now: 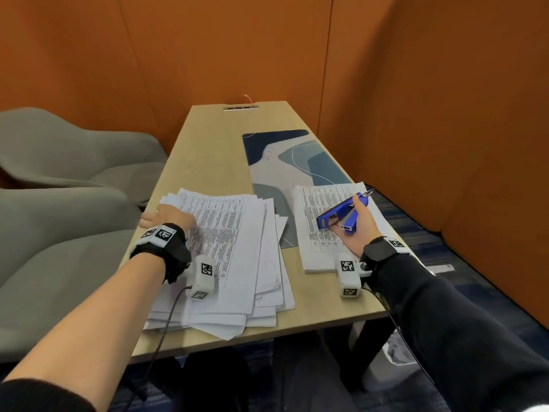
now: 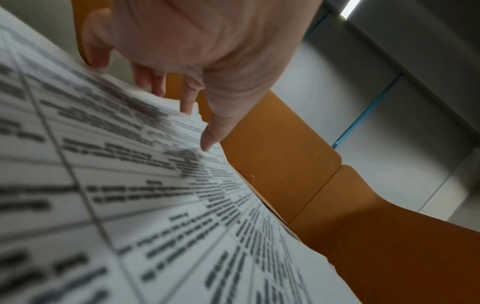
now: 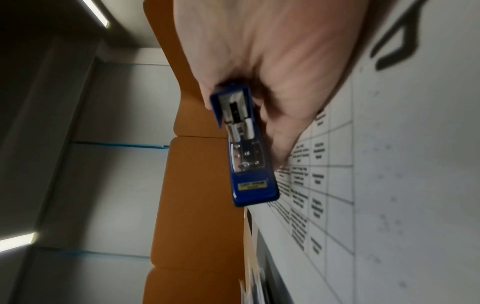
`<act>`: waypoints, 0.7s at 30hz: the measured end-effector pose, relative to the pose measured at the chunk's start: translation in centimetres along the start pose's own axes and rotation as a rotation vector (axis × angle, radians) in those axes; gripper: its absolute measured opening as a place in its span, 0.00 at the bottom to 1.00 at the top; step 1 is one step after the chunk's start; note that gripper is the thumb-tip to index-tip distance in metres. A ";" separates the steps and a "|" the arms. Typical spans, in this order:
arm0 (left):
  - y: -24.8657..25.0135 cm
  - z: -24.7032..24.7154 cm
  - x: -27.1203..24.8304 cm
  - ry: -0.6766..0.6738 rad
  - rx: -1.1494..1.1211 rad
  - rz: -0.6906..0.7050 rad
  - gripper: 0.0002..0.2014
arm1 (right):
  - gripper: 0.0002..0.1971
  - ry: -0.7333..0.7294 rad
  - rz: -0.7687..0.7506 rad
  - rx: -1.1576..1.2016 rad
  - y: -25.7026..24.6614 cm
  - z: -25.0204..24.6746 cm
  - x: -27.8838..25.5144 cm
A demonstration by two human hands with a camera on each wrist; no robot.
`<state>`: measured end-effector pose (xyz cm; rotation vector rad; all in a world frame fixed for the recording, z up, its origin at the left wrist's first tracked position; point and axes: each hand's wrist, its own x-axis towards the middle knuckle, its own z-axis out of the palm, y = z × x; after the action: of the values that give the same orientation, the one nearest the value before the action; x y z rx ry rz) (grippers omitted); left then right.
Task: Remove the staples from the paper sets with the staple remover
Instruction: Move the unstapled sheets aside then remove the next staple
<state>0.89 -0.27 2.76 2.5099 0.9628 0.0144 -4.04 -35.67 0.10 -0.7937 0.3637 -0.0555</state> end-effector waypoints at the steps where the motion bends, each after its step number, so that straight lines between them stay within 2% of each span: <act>1: 0.0 0.1 0.0 0.023 -0.015 0.022 0.25 | 0.20 -0.016 0.002 0.007 0.0 -0.1 0.0; 3: 0.1 -0.2 -0.6 0.039 -0.002 0.073 0.17 | 0.21 -0.036 0.017 0.029 0.1 -0.4 0.0; 5: 0.0 -0.6 -1.0 0.121 0.007 0.161 0.10 | 0.22 -0.062 0.023 0.054 0.0 -0.4 -0.1; 7: 0.2 -1.7 -1.8 0.161 -0.109 0.371 0.05 | 0.22 -0.070 0.026 0.044 0.1 -0.4 -0.1; 9: 0.8 -3.1 -3.0 0.032 -0.250 0.641 0.03 | 0.21 -0.051 0.028 0.038 0.0 -0.5 -0.1; 11: 1.6 -4.9 -4.7 -0.105 -0.337 0.797 0.06 | 0.20 -0.041 0.022 0.036 0.0 -0.4 -0.2; 13: 2.4 -6.7 -6.6 -0.202 -0.542 0.837 0.10 | 0.18 -0.038 0.033 0.026 -0.2 -0.3 -0.7; 16: 3.1 -8.0 -8.8 -0.270 -0.803 0.795 0.14 | 0.16 -0.033 0.057 0.036 -1.8 -0.3 -1.3; 19: 2.7 -5.9 -10.4 -0.255 -0.878 0.694 0.16 | 0.30 -0.096 -0.009 0.105 -5.3 -0.3 -1.7; 21: 1.9 -2.8 -11.4 -0.266 -0.809 0.643 0.15 | 0.30 -0.186 -0.035 0.091 -8.0 0.2 -2.5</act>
<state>-7.03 -7.65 7.71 1.8745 -0.0211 0.2155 -5.60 -40.69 6.56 -0.7086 0.1696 -0.0308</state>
